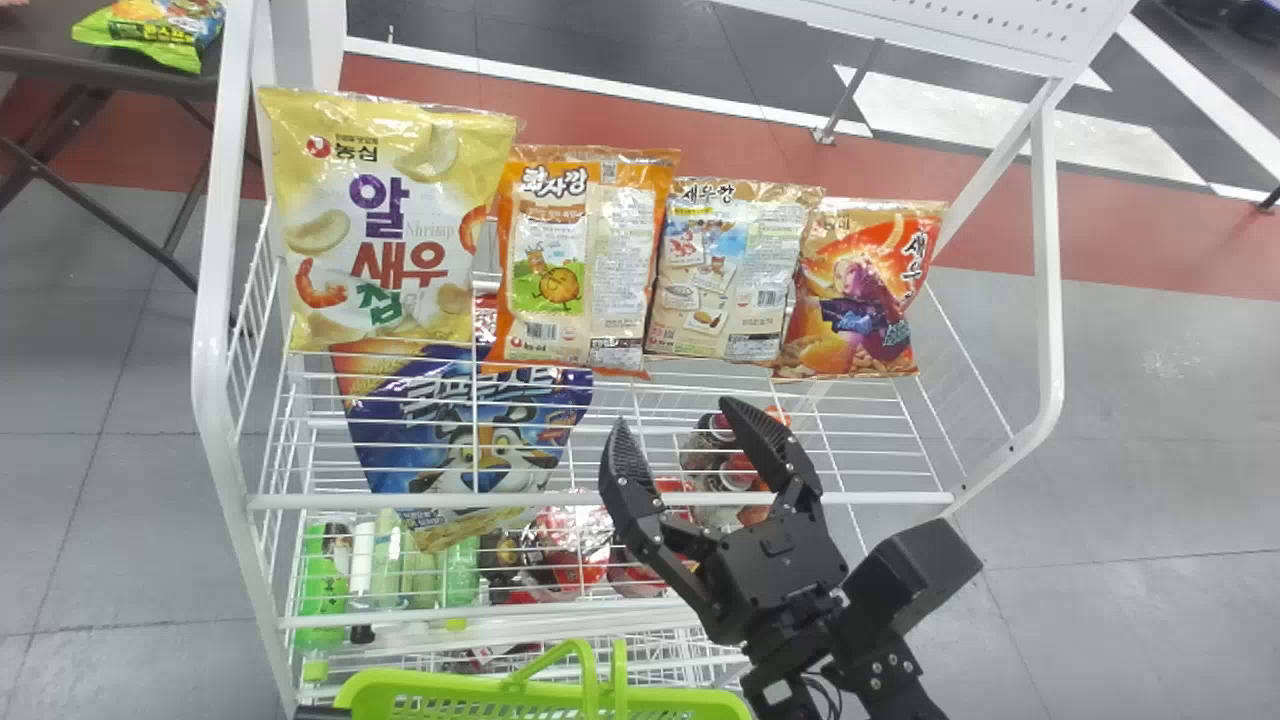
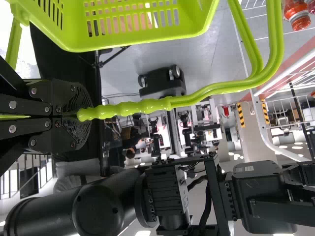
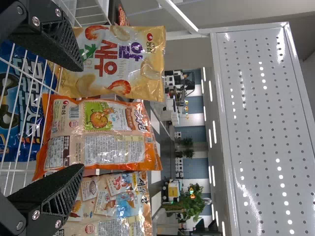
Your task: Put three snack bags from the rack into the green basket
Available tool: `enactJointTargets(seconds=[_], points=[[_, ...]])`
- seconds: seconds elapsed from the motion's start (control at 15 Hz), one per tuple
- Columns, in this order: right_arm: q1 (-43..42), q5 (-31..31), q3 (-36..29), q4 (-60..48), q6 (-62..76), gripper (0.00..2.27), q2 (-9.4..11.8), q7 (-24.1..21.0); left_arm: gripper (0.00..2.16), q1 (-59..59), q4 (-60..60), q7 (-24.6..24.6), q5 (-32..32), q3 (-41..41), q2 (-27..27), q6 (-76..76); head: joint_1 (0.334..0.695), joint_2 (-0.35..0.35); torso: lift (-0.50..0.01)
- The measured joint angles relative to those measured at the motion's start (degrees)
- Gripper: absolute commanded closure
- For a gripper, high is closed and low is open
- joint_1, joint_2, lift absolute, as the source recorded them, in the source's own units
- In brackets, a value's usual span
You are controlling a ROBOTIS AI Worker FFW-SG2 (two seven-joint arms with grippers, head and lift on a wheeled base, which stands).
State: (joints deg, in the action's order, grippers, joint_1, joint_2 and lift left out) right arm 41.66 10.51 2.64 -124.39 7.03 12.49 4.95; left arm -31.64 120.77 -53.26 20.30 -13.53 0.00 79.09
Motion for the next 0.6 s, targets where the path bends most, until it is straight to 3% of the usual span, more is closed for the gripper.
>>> enactJointTargets(seconds=[0.6], points=[[-1.3,0.0,0.0,0.9,0.7,0.12,0.1,-0.1,1.46,0.0,0.0,0.0,0.3,0.1,0.0,0.1,0.695,-0.35,0.0]])
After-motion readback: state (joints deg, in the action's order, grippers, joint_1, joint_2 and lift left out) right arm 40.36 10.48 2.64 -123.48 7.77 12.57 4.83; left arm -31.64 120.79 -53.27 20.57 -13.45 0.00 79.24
